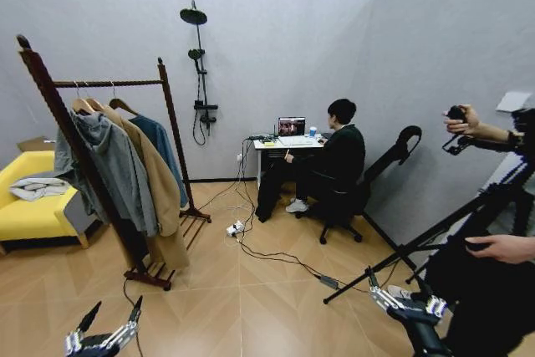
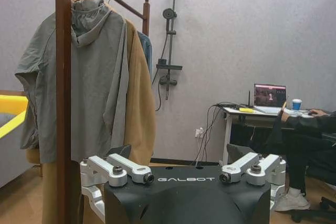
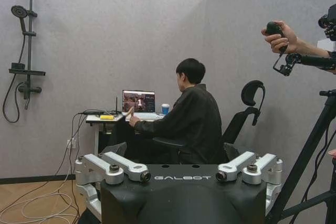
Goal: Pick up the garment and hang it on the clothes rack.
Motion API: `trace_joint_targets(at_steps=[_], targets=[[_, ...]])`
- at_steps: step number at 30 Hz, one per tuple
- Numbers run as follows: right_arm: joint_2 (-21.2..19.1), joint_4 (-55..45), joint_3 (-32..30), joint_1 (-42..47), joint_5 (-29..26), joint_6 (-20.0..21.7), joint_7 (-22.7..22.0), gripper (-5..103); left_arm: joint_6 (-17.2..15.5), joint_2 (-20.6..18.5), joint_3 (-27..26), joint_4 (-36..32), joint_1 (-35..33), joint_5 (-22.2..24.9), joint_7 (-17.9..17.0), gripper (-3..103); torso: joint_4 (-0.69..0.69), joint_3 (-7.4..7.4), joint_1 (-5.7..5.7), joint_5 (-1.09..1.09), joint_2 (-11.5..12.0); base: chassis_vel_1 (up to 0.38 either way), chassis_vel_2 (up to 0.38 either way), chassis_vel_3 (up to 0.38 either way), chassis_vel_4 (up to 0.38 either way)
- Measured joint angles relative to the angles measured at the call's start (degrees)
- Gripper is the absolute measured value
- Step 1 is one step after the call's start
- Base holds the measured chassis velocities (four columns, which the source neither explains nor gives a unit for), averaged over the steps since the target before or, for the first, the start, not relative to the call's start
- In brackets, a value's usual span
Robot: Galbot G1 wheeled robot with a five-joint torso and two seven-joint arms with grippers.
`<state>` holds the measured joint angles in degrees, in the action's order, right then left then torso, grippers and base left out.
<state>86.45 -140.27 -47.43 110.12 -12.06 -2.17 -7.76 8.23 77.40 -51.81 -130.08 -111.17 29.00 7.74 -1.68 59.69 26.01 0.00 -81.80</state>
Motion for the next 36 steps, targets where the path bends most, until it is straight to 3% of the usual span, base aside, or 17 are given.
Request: trace_joint_targets(at_steps=[23, 36], targets=[[0.00, 0.00, 0.00, 0.00, 0.00, 0.00, 0.00, 100, 0.00, 0.00, 0.00, 0.00, 0.00, 0.00, 0.00, 100, -0.01, -0.01, -0.01, 0.00, -0.01, -0.007, 0.006, 0.005, -0.009], [0.00, 0.00, -0.01, 0.00, 0.00, 0.00, 0.00, 100, 0.00, 0.00, 0.00, 0.00, 0.00, 0.00, 0.00, 100, -0.01, 0.00, 0.00, 0.00, 0.00, -0.182, 0.165, 0.171, -0.175]])
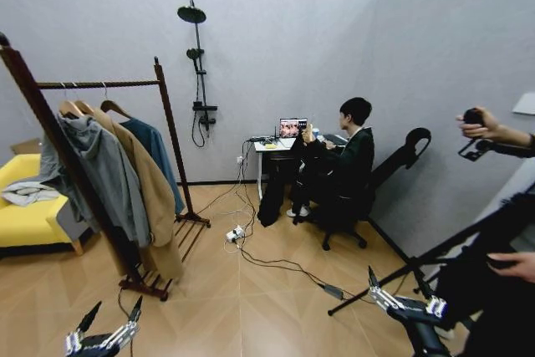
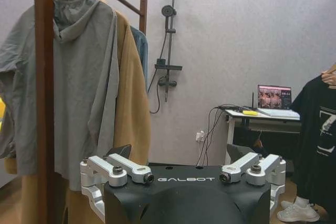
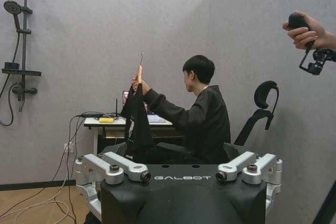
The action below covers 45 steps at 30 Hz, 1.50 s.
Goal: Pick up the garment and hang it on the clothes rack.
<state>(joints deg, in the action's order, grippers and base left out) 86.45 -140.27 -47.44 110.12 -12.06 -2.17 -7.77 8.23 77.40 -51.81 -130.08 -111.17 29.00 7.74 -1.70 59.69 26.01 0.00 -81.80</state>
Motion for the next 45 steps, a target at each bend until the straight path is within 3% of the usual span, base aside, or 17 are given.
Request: trace_joint_targets(at_steps=[10, 14, 15, 17, 19, 20, 22, 24, 25, 27, 29, 30, 33, 34, 41, 44, 45], targets=[[0.00, 0.00, 0.01, 0.00, 0.00, 0.00, 0.00, 100, 0.00, 0.00, 0.00, 0.00, 0.00, 0.00, 0.01, 100, 0.03, 0.01, 0.00, 0.05, 0.00, -0.306, 0.307, 0.289, -0.307], [0.01, 0.00, 0.01, 0.00, 0.00, 0.00, 0.00, 100, 0.00, -0.01, 0.01, 0.00, 0.00, 0.00, 0.01, 100, -0.03, 0.00, 0.02, -0.07, 0.01, -0.376, 0.360, 0.382, -0.344], [0.00, 0.00, 0.01, -0.01, 0.00, 0.00, 0.00, 100, 0.00, 0.00, 0.01, 0.00, 0.00, 0.00, 0.01, 100, 0.04, 0.00, 0.01, 0.04, 0.01, -0.377, 0.367, 0.353, -0.366], [0.00, 0.01, 0.00, -0.01, -0.01, 0.01, 0.00, 100, 0.00, 0.00, 0.00, 0.00, 0.00, 0.00, 0.00, 100, 0.02, 0.00, 0.01, 0.08, 0.01, -0.363, 0.379, 0.353, -0.368], [0.01, 0.00, 0.00, 0.00, 0.00, 0.00, 0.00, 100, 0.00, -0.01, 0.01, 0.01, 0.00, 0.00, 0.04, 100, -0.04, 0.00, 0.02, -0.11, 0.01, -0.386, 0.373, 0.368, -0.330], [0.00, 0.01, 0.01, -0.02, 0.00, 0.00, 0.00, 100, 0.00, 0.00, 0.00, 0.00, 0.00, 0.00, 0.01, 100, 0.06, 0.01, 0.01, 0.07, 0.02, -0.340, 0.395, 0.328, -0.395], [0.00, 0.01, 0.00, -0.01, 0.00, 0.00, 0.00, 100, 0.00, 0.00, 0.00, 0.00, 0.00, 0.00, 0.01, 100, 0.03, 0.01, 0.01, 0.09, 0.02, -0.352, 0.383, 0.328, -0.395], [0.01, 0.00, 0.00, 0.00, 0.00, 0.00, 0.00, 100, 0.00, -0.01, 0.01, 0.01, 0.01, 0.00, 0.04, 100, -0.05, 0.00, 0.02, -0.13, 0.01, -0.357, 0.346, 0.381, -0.321], [0.00, 0.01, 0.01, -0.02, 0.00, 0.00, 0.00, 100, 0.00, 0.00, 0.01, 0.00, 0.01, 0.00, 0.00, 100, 0.05, 0.01, 0.02, 0.07, 0.02, -0.362, 0.302, 0.289, -0.323], [0.00, 0.01, 0.01, -0.02, 0.00, 0.00, 0.00, 100, 0.00, 0.00, -0.01, -0.01, 0.00, 0.00, -0.01, 100, 0.06, 0.03, 0.06, 0.11, 0.03, -0.312, 0.302, 0.261, -0.298], [0.00, 0.00, 0.01, -0.02, 0.00, 0.00, 0.00, 100, 0.00, 0.00, 0.00, 0.00, 0.01, 0.00, 0.01, 100, 0.01, 0.02, 0.09, -0.02, 0.04, -0.237, 0.236, 0.232, -0.273], [0.00, 0.00, 0.01, -0.02, 0.00, 0.00, 0.00, 100, 0.00, -0.01, 0.00, 0.01, 0.01, 0.00, 0.00, 100, -0.03, 0.02, 0.08, -0.10, 0.03, -0.237, 0.236, 0.117, -0.144], [0.00, 0.00, 0.01, -0.02, 0.00, 0.00, 0.00, 100, 0.00, -0.01, 0.00, 0.00, 0.01, 0.00, 0.00, 100, 0.03, 0.03, 0.08, 0.06, 0.04, -0.082, 0.123, 0.054, -0.066], [0.00, 0.00, 0.01, -0.01, 0.00, 0.00, 0.00, 100, 0.00, 0.00, 0.00, 0.00, 0.00, 0.00, -0.01, 100, 0.03, 0.02, 0.03, -0.06, 0.03, 0.022, -0.015, 0.005, 0.059], [-0.06, 0.08, 0.00, -0.11, 0.00, -0.10, 0.01, 100, 0.00, 0.00, 0.00, 0.00, -0.01, 0.00, 0.00, 100, 0.00, -0.02, -0.08, -0.02, -0.03, 0.056, -0.085, -0.038, 0.061], [-1.88, 3.06, -0.68, -3.86, -0.34, -3.12, 0.95, 100, 0.00, 0.00, 0.00, 0.00, -0.01, 0.00, 0.00, 100, -0.01, -0.02, -0.08, -0.01, -0.04, 0.016, -0.006, -0.019, 0.010], [-3.56, 5.75, -1.33, -7.45, -0.67, -5.93, 1.87, 100, 0.00, 0.00, 0.00, 0.00, -0.01, 0.00, 0.00, 100, 0.01, -0.01, -0.05, 0.00, -0.02, 0.000, 0.000, 0.000, 0.000]])
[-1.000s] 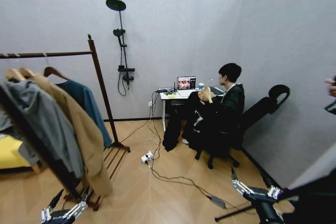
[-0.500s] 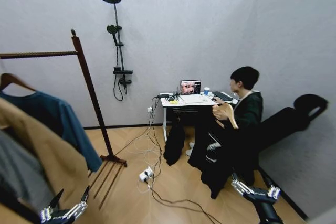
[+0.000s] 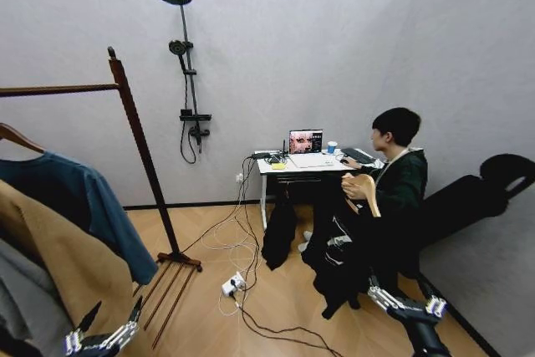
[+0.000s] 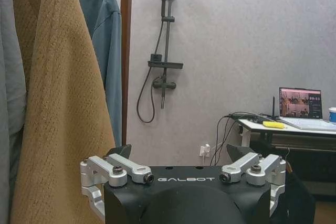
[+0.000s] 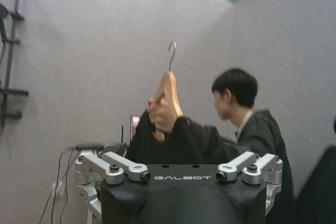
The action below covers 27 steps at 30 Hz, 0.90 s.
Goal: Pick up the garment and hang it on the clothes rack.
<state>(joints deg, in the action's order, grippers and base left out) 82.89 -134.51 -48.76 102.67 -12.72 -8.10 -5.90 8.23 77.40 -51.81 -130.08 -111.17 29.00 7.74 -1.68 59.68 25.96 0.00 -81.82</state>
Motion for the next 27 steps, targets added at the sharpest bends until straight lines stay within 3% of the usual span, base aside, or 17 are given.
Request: trace_joint_targets(at_steps=[3, 4, 5, 7, 10, 12, 14, 16, 22, 27], targets=[[-1.59, 2.54, -0.65, -3.48, -0.33, -2.70, 0.89, 100, 0.00, 0.00, 0.00, 0.00, 0.00, 0.00, -0.01, 100, 0.06, 0.02, 0.07, 0.03, 0.03, -0.002, 0.012, 0.018, -0.007], [-2.40, 2.73, -0.93, -4.82, -1.66, -2.68, 1.02, 100, 0.00, 0.00, 0.00, 0.00, 0.00, 0.00, -0.01, 100, -0.02, 0.03, 0.08, 0.02, 0.04, -0.023, 0.058, 0.060, -0.018], [-2.40, 2.73, -0.93, -4.82, -1.66, -2.68, 1.02, 100, 0.00, 0.00, 0.00, 0.00, 0.00, 0.00, -0.01, 100, -0.02, 0.03, 0.08, 0.02, 0.04, -0.023, 0.058, 0.060, -0.018], [-4.10, 0.80, -1.66, -7.62, -4.27, -0.75, 0.87, 100, 0.00, 0.00, 0.00, 0.00, 0.01, 0.00, 0.02, 100, 0.04, 0.03, 0.08, -0.02, 0.04, -0.011, 0.003, 0.030, -0.022], [-5.30, -0.19, -2.24, -9.29, -6.48, 1.73, 0.67, 100, 0.00, 0.00, 0.00, 0.00, 0.01, 0.00, 0.00, 100, 0.00, 0.03, 0.07, 0.00, 0.04, 0.000, 0.000, 0.000, 0.000], [-7.57, -0.97, -3.43, -12.73, -12.20, 6.89, 0.28, 100, 0.00, 0.00, 0.00, 0.00, 0.01, 0.00, 0.00, 100, -0.01, 0.01, 0.04, 0.00, 0.02, 0.000, 0.000, 0.000, 0.000], [-8.15, -0.89, -3.65, -13.64, -13.28, 7.84, 0.25, 100, 0.00, 0.00, 0.00, 0.00, 0.01, 0.00, -0.01, 100, 0.00, 0.01, 0.04, 0.00, 0.03, 0.000, 0.000, 0.000, 0.000], [-11.50, 1.28, -4.74, -17.83, -16.52, 11.19, 0.65, 100, 0.00, 0.00, 0.00, 0.00, 0.01, 0.00, 0.00, 100, 0.00, 0.01, 0.04, 0.00, 0.02, 0.000, 0.000, 0.000, 0.000], [-18.48, 7.06, -4.53, -25.28, -18.94, 15.38, 2.30, 100, 0.00, 0.00, 0.00, 0.00, 0.01, 0.00, -0.01, 100, 0.00, 0.02, 0.05, -0.01, 0.03, 0.000, 0.000, 0.000, 0.000], [-20.99, 12.04, -2.73, -29.27, -18.83, 16.05, 3.97, 100, 0.00, 0.00, 0.00, 0.00, 0.01, 0.00, 0.00, 100, 0.00, 0.02, 0.05, 0.01, 0.03, 0.000, 0.000, 0.000, 0.000]])
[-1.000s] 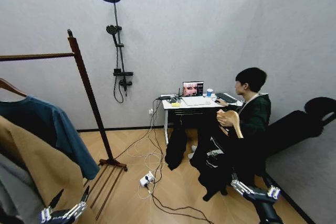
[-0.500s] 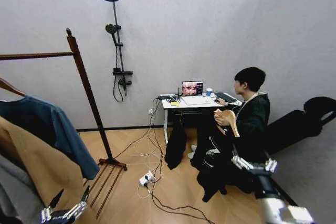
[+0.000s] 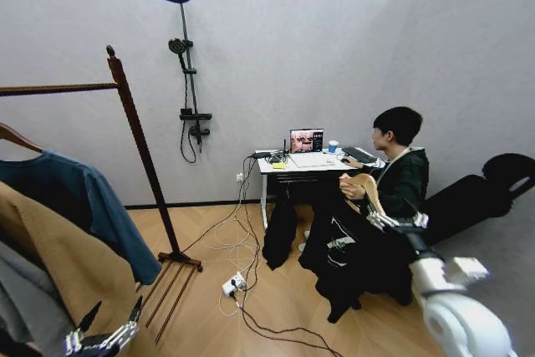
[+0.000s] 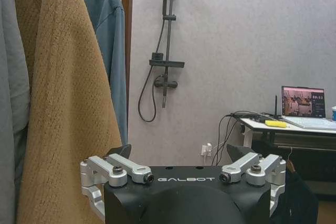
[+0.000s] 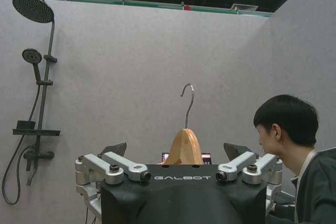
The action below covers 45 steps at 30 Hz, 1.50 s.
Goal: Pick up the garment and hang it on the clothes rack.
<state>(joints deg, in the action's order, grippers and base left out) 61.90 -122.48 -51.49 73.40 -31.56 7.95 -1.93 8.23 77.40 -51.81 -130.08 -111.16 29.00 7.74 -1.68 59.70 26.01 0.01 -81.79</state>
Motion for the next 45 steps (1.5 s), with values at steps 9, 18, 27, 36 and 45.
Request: trace_joint_targets(at_steps=[9, 18, 27, 36, 45], targets=[[-3.66, 8.77, 0.87, -6.14, 0.72, -0.88, 2.75, 100, 0.00, 0.00, 0.00, 0.00, 0.00, 0.00, -0.01, 100, -0.01, 0.00, 0.00, 0.00, 0.00, 0.000, 0.000, 0.000, 0.000], [-6.53, 14.88, 3.32, -11.73, -0.65, -2.51, 7.26, 92, 0.00, 0.00, 0.00, 0.00, 0.00, 0.00, -0.01, 100, 0.00, 0.00, 0.00, 0.00, 0.00, 0.000, 0.000, 0.000, 0.000], [-6.86, 19.60, 7.38, -15.80, 0.75, -4.35, 12.10, 59, 0.00, 0.00, 0.00, 0.00, 0.00, 0.00, -0.01, 100, 0.00, -0.01, 0.00, -0.01, 0.00, 0.000, 0.000, 0.000, 0.000], [-5.63, 20.89, 8.30, -16.12, 4.64, -9.96, 12.54, 32, 0.00, 0.00, 0.00, 0.00, 0.00, 0.00, -0.01, 100, 0.00, -0.01, 0.00, -0.01, -0.01, 0.000, 0.000, 0.000, 0.000], [-5.06, 21.43, 7.52, -15.72, 6.44, -14.06, 12.55, 10, 0.00, 0.00, 0.00, 0.00, 0.00, 0.00, -0.01, 100, -0.01, -0.01, 0.00, 0.00, -0.01, 0.000, 0.000, 0.000, 0.000]])
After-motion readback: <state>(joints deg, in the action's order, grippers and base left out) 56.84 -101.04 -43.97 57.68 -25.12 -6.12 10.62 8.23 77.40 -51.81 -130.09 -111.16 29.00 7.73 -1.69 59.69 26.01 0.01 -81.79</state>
